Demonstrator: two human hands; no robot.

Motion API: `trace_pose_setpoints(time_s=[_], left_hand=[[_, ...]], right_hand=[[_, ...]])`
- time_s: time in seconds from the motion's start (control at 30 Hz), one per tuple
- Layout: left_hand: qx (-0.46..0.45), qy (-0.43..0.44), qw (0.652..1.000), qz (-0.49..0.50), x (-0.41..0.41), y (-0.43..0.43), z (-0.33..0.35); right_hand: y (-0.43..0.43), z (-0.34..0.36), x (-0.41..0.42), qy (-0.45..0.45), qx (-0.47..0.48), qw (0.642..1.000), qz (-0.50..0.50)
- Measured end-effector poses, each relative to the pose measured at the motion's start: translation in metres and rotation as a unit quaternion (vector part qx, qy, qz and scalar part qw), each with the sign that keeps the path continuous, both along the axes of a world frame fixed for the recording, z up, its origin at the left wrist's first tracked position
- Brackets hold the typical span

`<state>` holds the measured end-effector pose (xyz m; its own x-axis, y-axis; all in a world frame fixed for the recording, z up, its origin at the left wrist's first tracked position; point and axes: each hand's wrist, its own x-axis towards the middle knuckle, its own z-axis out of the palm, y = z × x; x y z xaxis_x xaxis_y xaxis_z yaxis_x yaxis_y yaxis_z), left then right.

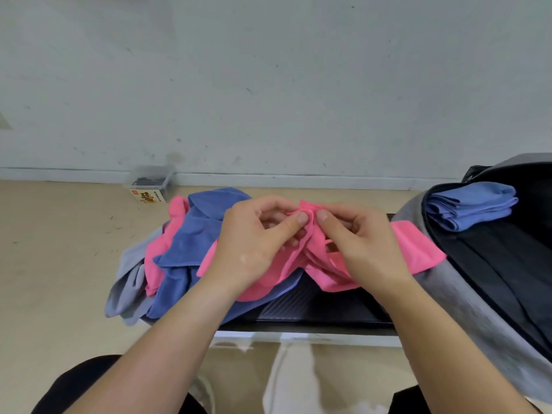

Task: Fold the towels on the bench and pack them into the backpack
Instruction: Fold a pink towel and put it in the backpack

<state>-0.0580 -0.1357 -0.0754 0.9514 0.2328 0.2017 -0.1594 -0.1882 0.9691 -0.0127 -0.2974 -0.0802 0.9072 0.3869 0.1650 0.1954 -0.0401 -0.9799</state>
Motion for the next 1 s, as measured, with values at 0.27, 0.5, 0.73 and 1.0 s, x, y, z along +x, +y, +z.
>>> trace_pose_setpoints(time_s=[0.27, 0.5, 0.73, 1.0], left_hand=[[0.069, -0.006, 0.997, 0.038, 0.003, 0.0, -0.005], [0.099, -0.031, 0.994, 0.044, 0.003, 0.002, -0.004], [0.117, -0.015, 0.992, 0.033, -0.004, 0.004, -0.001], [0.245, -0.02, 0.969, 0.011, -0.01, 0.015, 0.01]], right_hand=[[0.003, -0.007, -0.001, -0.013, 0.011, 1.0, 0.011], [0.005, -0.007, -0.007, -0.001, 0.034, 0.999, 0.032], [0.005, -0.001, -0.012, 0.011, 0.009, 0.999, 0.042], [-0.003, 0.011, -0.009, -0.046, -0.022, 0.998, 0.023]])
